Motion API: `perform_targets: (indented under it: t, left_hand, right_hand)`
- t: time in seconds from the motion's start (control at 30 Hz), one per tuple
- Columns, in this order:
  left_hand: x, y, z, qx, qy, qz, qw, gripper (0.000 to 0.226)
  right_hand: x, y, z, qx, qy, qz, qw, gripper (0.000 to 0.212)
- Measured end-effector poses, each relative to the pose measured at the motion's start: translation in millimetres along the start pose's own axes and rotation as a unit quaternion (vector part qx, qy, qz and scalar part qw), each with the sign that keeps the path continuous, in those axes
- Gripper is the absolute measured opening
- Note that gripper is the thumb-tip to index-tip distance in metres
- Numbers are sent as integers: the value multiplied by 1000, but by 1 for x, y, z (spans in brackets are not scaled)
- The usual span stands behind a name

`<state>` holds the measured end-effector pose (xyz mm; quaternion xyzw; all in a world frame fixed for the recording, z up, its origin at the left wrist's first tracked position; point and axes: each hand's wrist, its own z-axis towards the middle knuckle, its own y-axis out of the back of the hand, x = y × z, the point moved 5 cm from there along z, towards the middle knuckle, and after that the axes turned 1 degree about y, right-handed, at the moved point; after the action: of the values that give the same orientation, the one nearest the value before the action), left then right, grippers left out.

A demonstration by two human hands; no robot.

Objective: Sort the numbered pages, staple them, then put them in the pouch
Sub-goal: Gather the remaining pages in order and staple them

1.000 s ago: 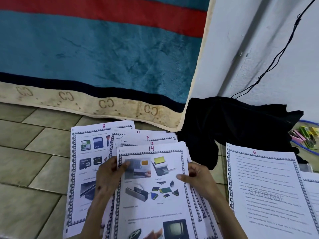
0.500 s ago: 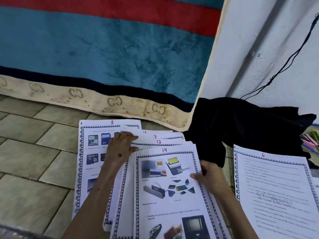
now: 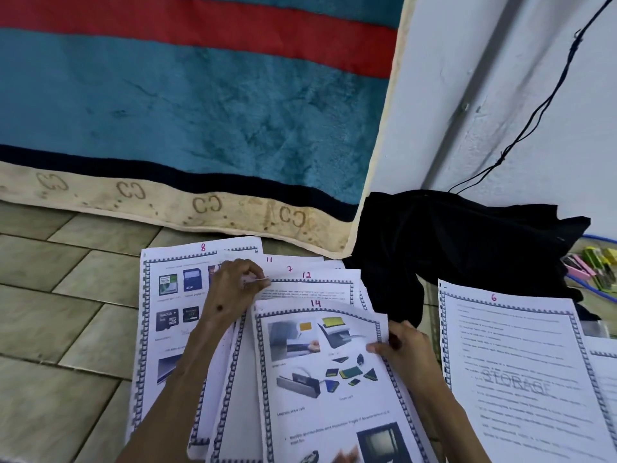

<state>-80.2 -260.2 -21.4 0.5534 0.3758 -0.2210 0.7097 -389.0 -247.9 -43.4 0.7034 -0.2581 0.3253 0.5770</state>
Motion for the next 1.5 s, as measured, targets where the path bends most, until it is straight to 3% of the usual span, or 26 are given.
perform_targets:
  t: [0.17, 0.27, 0.37, 0.4, 0.47, 0.5, 0.53, 0.6, 0.63, 0.7, 0.77, 0.87, 0.93, 1.03, 1.13, 1.23, 1.27, 1.4, 1.5]
  left_hand:
    - [-37, 1, -23, 126, 36, -197, 972, 13]
    - [-43, -14, -42, 191, 125, -395, 890, 43]
    - [-30, -25, -48, 157, 262, -526, 794, 70]
    - [-23, -22, -47, 131, 268, -499, 814, 69]
    - [-9, -4, -36, 50, 163, -258, 951, 47]
    - [-5, 3, -31, 22, 96, -106, 989, 36]
    - [-2, 5, -26, 19, 54, 6, 998, 31]
    - [6, 3, -16, 39, 25, 158, 986, 43]
    - [8, 1, -14, 55, 27, 213, 975, 55]
    - [11, -1, -10, 68, 31, 276, 958, 72]
    - [13, -2, -7, 63, 35, 282, 957, 75]
    - [13, -1, -3, 61, 49, 266, 961, 76]
    - [13, 0, -1, 66, 70, 258, 961, 80]
    - [5, 5, 4, 39, 44, 249, 967, 59]
    - [-8, 13, 2, -57, -6, 83, 995, 20]
    - [-12, 16, -7, -92, 126, -169, 973, 27]
    - [-10, 14, -9, -74, 165, -203, 962, 28]
    - [2, 5, -42, 111, 262, -158, 946, 12]
    - [1, 3, -67, 95, 241, -194, 946, 9]
  right_hand:
    - [0, 4, -9, -50, -13, 198, 979, 20]
    - [3, 2, -12, -43, -28, 298, 953, 33]
    - [5, 2, -20, -15, -37, 338, 940, 30]
    - [3, 3, -23, -11, -35, 323, 946, 29]
    - [-5, 4, -26, -2, -26, 321, 947, 33]
    - [-6, 5, -27, 0, -21, 330, 944, 40]
    - [-9, 3, -26, 1, -16, 343, 939, 48]
    - [-13, 0, -24, 3, -9, 365, 931, 52]
    - [-10, -1, -24, 2, -5, 374, 928, 45]
    - [-2, -1, -25, 17, 7, 390, 921, 9]
    - [0, -2, -25, 37, 6, 400, 916, 22]
    - [-5, -3, -24, 44, -5, 388, 921, 17]
    - [-9, -2, -24, 25, -2, 336, 941, 42]
    - [-6, -1, -27, 20, -25, 303, 953, 32]
    - [2, -2, -24, 4, -37, 300, 953, 28]
    - [8, 0, -16, -45, -30, 257, 965, 28]
    - [8, 0, -12, -68, -30, 259, 963, 26]
    - [5, -5, 1, -134, -54, 253, 956, 33]
    - [1, -12, 4, -142, -64, 222, 962, 46]
